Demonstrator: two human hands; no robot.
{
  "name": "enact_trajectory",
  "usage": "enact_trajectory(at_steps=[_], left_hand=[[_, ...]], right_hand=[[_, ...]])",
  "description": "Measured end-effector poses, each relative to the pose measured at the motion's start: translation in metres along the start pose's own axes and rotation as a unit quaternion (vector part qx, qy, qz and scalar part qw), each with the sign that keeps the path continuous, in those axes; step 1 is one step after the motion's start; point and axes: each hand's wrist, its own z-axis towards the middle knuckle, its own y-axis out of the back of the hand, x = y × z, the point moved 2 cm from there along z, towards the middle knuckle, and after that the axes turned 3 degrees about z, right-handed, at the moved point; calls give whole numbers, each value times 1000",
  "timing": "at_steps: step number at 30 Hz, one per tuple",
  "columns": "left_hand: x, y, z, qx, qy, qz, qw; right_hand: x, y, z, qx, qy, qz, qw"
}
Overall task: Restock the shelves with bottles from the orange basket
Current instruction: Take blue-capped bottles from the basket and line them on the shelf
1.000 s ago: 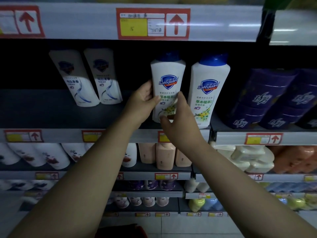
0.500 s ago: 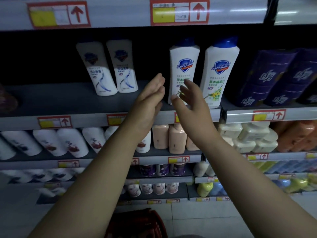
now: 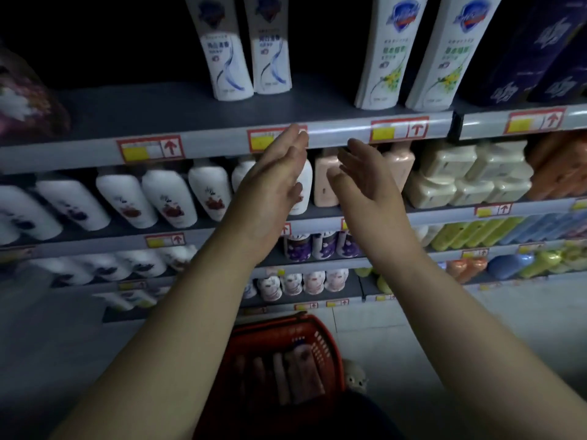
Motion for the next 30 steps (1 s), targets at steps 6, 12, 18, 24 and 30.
enact_trajectory(at_steps=[6, 12, 18, 24, 30], left_hand=[[48, 25, -30, -12, 58, -28, 998], [119, 41, -28, -50, 142, -62, 987], [201, 46, -10, -77, 203, -71, 973], [313, 44, -1, -88, 267, -82, 956], [439, 58, -13, -77, 318, -61, 943]], right_hand=[[-50, -19, -39, -4, -46, 8, 999], [-124, -22, -48, 8, -130, 4, 991], [-208, -17, -42, 31, -202, -14, 979], [-315, -13, -45, 41, -280, -39, 958], [-435, -13, -66, 15, -372, -56, 926]])
